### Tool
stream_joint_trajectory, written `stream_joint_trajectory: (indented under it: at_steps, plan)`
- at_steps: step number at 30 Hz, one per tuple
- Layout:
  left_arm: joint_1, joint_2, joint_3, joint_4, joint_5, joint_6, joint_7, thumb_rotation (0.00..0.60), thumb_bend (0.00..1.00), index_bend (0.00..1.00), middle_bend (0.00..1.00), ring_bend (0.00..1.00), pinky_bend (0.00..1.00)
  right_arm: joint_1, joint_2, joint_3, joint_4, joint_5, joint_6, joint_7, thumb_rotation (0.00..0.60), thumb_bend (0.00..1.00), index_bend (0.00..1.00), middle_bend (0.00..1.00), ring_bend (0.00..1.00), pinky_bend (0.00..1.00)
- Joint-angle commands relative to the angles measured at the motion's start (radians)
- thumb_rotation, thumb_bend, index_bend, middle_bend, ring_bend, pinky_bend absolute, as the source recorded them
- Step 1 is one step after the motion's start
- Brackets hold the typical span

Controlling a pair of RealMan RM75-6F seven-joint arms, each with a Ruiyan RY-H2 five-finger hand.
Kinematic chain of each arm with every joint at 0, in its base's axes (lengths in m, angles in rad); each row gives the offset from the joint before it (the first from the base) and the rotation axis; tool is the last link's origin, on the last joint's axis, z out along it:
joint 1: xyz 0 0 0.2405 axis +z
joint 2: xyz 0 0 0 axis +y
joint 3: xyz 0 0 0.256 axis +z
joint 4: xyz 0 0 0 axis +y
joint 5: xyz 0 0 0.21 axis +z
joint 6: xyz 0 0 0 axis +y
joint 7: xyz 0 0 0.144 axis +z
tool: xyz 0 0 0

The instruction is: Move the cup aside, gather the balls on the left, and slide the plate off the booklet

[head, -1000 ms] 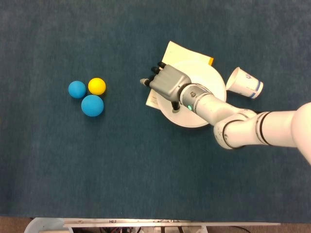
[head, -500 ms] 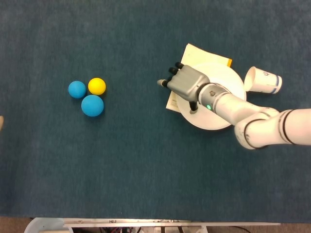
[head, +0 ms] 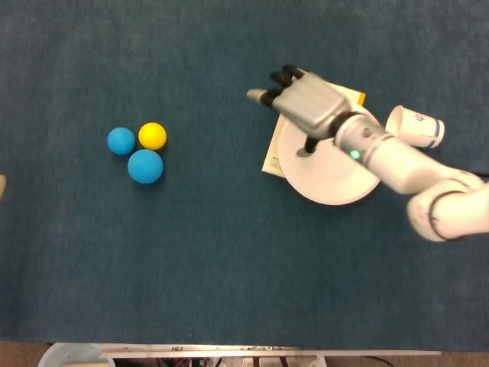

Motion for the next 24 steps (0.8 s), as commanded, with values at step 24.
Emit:
stream_joint_trajectory:
  at_steps: [24]
  plan:
    - [-0.053, -0.013, -0.003, 0.034, 0.073, -0.027, 0.024, 0.6, 0.28, 0.26, 0.15, 0.07, 0.09, -0.571, 0.356, -0.044, -0.301, -0.315, 0.661, 0.052, 0.6, 0.16, 0.1, 0.28, 0.15, 0.18]
